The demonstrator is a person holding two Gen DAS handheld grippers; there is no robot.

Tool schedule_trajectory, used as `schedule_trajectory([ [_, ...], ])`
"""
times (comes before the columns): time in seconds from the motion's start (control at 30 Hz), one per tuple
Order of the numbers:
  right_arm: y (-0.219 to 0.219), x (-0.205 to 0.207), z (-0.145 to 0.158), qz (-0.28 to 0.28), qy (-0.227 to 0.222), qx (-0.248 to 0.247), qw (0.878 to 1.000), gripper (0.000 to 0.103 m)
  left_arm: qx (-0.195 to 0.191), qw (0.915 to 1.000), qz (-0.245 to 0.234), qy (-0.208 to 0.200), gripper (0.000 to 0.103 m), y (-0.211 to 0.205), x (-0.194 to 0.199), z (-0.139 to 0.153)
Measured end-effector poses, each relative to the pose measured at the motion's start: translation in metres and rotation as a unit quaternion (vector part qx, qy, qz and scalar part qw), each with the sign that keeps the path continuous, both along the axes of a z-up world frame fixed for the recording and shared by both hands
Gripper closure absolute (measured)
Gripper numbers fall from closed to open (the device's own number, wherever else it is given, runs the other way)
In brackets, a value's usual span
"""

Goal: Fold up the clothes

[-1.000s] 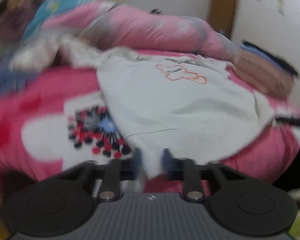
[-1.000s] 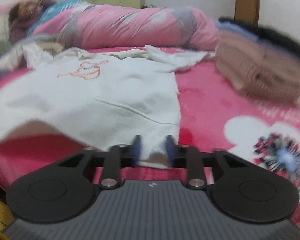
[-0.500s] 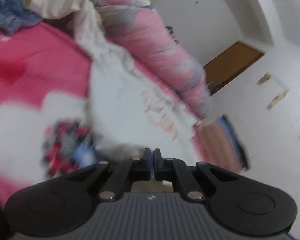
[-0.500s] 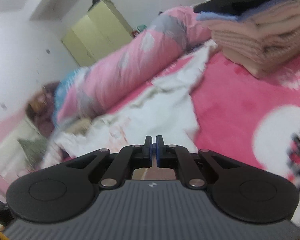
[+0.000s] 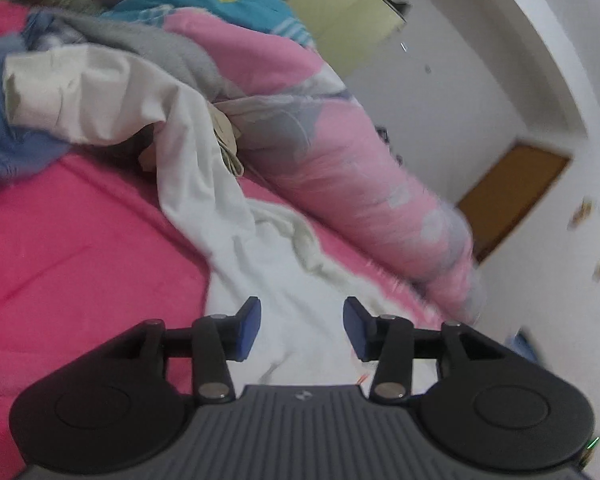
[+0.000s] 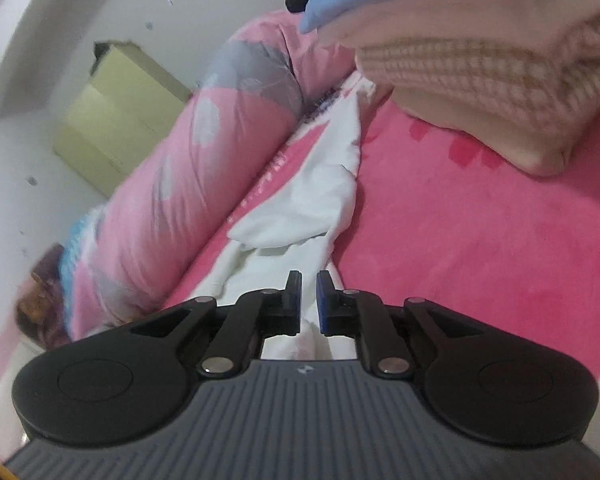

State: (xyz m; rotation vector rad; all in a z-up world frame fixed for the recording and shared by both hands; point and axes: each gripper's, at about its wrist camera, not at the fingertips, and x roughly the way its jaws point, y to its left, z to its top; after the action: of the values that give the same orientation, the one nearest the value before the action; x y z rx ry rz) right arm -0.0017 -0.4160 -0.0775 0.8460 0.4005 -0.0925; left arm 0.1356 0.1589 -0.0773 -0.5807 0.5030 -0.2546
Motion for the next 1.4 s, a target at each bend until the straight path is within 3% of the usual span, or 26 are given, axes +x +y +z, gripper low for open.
schedule_trajectory([
  [0.1,0.024,-0.014,0.010,0.042,-0.017,-0.076,0.996,0.093,0.086,0.9953,-0.045,0.001,0.055,-0.017,-0.015,0.003],
  [0.17,0.059,-0.016,0.023,0.117,-0.033,-0.142,0.982,0.089,0.127,0.9895,-0.069,-0.005,0.054,-0.030,-0.026,0.003],
  [0.2,0.079,-0.016,0.029,0.161,-0.042,-0.175,0.970,0.086,0.140,0.9870,-0.078,-0.007,0.054,-0.035,-0.031,0.002],
  [0.27,0.123,-0.014,0.035,0.254,-0.063,-0.217,0.941,0.069,0.166,0.9818,-0.091,-0.011,0.052,-0.046,-0.040,0.000],
  [0.4,0.211,-0.008,0.040,0.416,-0.097,-0.257,0.867,0.053,0.229,0.9694,-0.089,-0.009,0.051,-0.061,-0.053,-0.008],
  [0.53,0.274,0.011,0.030,0.483,-0.068,-0.316,0.814,0.046,0.257,0.9612,-0.101,-0.006,0.051,-0.062,-0.061,-0.013],
  [0.6,0.292,0.021,0.022,0.496,-0.024,-0.333,0.801,0.047,0.258,0.9604,-0.106,-0.006,0.051,-0.060,-0.063,-0.017],
  [0.63,0.296,0.028,0.017,0.497,0.001,-0.340,0.798,0.048,0.256,0.9606,-0.108,-0.007,0.051,-0.059,-0.064,-0.018],
  [0.7,0.301,0.033,0.010,0.501,0.049,-0.343,0.793,0.067,0.248,0.9617,-0.117,-0.012,0.051,-0.057,-0.065,-0.020],
  [0.73,0.300,0.034,0.009,0.503,0.065,-0.334,0.794,0.101,0.246,0.9617,-0.120,-0.015,0.051,-0.057,-0.064,-0.022],
  [0.83,0.301,0.029,0.021,0.482,0.058,-0.347,0.803,0.103,0.244,0.9612,-0.126,-0.021,0.051,-0.057,-0.061,-0.027],
  [1.0,0.304,0.033,0.083,0.438,-0.015,-0.395,0.807,0.103,0.221,0.9663,-0.131,-0.018,0.052,-0.049,-0.055,-0.032],
  [1.07,0.301,0.045,0.091,0.423,-0.030,-0.402,0.811,0.103,0.210,0.9686,-0.131,-0.017,0.052,-0.045,-0.053,-0.033],
  [1.13,0.301,0.068,0.082,0.414,-0.026,-0.412,0.812,0.102,0.202,0.9706,-0.131,-0.009,0.053,-0.041,-0.050,-0.036],
  [1.27,0.302,0.104,0.033,0.415,0.037,-0.412,0.810,0.102,0.197,0.9716,-0.131,-0.007,0.055,-0.040,-0.048,-0.033],
  [1.4,0.294,0.110,0.025,0.416,0.020,-0.377,0.827,0.102,0.211,0.9677,-0.136,-0.019,0.055,-0.047,-0.040,-0.027],
])
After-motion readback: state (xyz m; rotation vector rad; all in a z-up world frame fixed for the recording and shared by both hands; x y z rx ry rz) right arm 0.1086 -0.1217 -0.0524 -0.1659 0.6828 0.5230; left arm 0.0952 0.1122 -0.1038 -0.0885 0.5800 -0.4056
